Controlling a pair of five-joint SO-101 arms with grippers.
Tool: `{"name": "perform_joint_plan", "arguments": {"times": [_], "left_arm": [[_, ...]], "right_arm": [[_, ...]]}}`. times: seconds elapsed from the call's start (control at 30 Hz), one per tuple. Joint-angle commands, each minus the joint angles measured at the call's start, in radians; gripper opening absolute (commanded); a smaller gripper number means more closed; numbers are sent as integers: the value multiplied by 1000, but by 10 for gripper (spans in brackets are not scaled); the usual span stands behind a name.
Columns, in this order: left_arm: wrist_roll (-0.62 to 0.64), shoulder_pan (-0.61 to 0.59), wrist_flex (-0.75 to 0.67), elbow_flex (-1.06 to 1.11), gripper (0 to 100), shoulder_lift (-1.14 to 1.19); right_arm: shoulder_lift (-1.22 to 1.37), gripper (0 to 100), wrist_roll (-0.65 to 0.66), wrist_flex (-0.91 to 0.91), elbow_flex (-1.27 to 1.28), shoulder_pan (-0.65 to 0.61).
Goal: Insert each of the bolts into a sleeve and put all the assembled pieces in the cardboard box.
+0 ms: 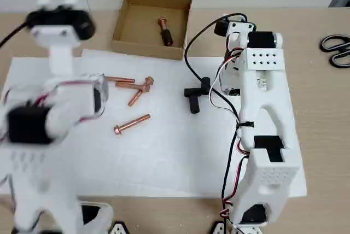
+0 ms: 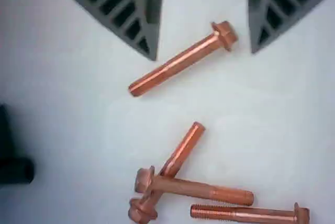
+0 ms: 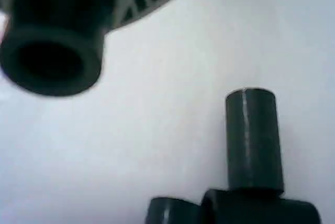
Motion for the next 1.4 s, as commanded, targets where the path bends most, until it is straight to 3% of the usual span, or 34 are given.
{"name": "perform_joint_plan", "arguments": {"times": [0.0, 0.13, 0.3, 0.47, 0.67, 1.03, 1.37], "left_arm": [[155, 3, -9, 117, 113, -110], [341, 5, -29, 225, 167, -63], [586, 0, -38, 182, 257, 172], [654, 11, 5, 73, 260, 347], [845, 74, 6, 153, 260, 419], [928, 86, -115, 205, 243, 709], [996, 87, -218, 209, 243, 796]], "right_arm": [[-79, 4, 11, 15, -5, 10], [-79, 4, 8, 15, -5, 2], [-79, 4, 8, 13, -5, 2], [-79, 4, 8, 13, -5, 2], [-79, 4, 8, 15, -5, 2], [-76, 4, 8, 15, -5, 4], [-74, 4, 8, 15, -5, 4]]}}
